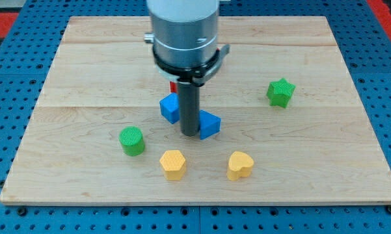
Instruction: Place blue triangle parallel to red circle
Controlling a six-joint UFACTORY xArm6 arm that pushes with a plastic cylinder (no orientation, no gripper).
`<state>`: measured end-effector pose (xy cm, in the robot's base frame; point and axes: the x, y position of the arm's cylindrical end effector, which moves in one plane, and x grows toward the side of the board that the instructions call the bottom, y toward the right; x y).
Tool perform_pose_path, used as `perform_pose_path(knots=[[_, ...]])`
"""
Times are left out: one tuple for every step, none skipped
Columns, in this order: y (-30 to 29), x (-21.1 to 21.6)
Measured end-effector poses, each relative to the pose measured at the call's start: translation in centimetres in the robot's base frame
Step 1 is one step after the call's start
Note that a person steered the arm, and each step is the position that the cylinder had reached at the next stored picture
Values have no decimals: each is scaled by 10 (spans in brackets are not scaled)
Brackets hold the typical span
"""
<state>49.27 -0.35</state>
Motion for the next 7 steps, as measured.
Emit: perform_pose_path(knots=[[8,-25],[8,-27],[-14,9],[-15,23],[24,17],[31,-16],[17,-14]])
